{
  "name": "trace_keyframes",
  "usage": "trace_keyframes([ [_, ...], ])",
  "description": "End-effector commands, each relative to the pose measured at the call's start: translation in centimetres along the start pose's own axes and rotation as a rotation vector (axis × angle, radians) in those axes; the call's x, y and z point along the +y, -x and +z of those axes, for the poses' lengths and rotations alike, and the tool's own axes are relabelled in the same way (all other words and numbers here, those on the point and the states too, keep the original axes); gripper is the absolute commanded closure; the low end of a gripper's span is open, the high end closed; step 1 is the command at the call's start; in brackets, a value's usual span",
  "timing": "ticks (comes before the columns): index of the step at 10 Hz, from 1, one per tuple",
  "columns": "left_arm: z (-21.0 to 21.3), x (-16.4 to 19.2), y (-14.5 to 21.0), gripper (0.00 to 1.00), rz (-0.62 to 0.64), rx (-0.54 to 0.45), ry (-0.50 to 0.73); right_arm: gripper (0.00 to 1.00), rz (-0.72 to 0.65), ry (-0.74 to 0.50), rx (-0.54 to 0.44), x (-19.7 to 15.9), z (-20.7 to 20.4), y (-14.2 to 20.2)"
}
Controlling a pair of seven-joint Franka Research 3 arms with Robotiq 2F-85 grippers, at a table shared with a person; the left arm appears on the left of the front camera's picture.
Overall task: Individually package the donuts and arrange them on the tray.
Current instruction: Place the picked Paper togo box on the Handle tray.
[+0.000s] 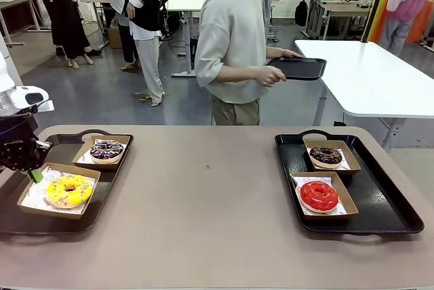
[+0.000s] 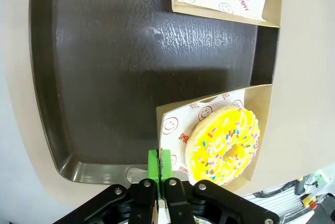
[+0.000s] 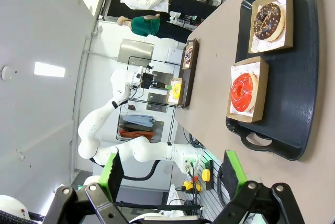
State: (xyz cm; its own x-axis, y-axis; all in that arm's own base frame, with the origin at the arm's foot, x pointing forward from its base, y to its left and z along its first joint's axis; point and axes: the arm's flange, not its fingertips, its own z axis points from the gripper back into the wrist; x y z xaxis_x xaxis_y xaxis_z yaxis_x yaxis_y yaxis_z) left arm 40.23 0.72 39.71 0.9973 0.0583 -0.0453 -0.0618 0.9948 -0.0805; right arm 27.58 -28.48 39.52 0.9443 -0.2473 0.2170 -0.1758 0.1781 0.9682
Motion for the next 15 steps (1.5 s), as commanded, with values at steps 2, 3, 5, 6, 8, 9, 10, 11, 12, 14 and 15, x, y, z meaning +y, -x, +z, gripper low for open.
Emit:
trace_keyframes([
  [2, -1.6, 1.9, -1.9, 0.99, -0.064, 0.010, 0.046, 0.00, 0.015, -0.009, 0.000, 0.1, 0.2, 0.1],
  [3, -2.1, 2.1, -2.1, 0.99, -0.074, 0.011, 0.055, 0.00, 0.015, -0.009, 0.000, 0.1, 0.2, 0.1],
  [5, -2.8, 2.4, -2.5, 0.99, -0.081, 0.015, 0.059, 0.00, 0.015, -0.009, 0.000, 0.1, 0.2, 0.1],
  [6, -3.1, 2.5, -2.8, 0.99, -0.083, 0.014, 0.065, 0.00, 0.015, -0.009, 0.000, 0.1, 0.2, 0.1],
  [8, -3.5, 2.6, -3.0, 0.41, -0.093, 0.005, 0.078, 0.00, 0.015, -0.009, 0.000, 0.1, 0.2, 0.1],
  [9, -3.4, 2.6, -3.2, 0.41, -0.096, 0.010, 0.078, 0.00, 0.015, -0.009, 0.000, 0.1, 0.2, 0.1],
  [10, -3.2, 2.6, -2.7, 0.00, -0.088, 0.008, 0.084, 0.00, 0.015, -0.009, 0.000, 0.1, 0.2, 0.1],
  [11, -2.5, 2.7, -2.5, 0.38, -0.093, -0.001, 0.078, 0.00, 0.015, -0.009, 0.000, 0.1, 0.2, 0.1],
  [12, -1.8, 2.8, -2.2, 0.00, -0.094, -0.009, 0.070, 0.00, 0.015, -0.009, 0.000, 0.1, 0.2, 0.1],
  [14, -0.5, 2.8, -0.8, 0.00, -0.093, -0.015, 0.074, 0.00, 0.015, -0.009, 0.000, 0.1, 0.2, 0.1],
  [15, 0.2, 2.7, 0.1, 0.38, -0.111, -0.010, 0.102, 0.00, 0.015, -0.009, 0.000, 0.1, 0.2, 0.1],
])
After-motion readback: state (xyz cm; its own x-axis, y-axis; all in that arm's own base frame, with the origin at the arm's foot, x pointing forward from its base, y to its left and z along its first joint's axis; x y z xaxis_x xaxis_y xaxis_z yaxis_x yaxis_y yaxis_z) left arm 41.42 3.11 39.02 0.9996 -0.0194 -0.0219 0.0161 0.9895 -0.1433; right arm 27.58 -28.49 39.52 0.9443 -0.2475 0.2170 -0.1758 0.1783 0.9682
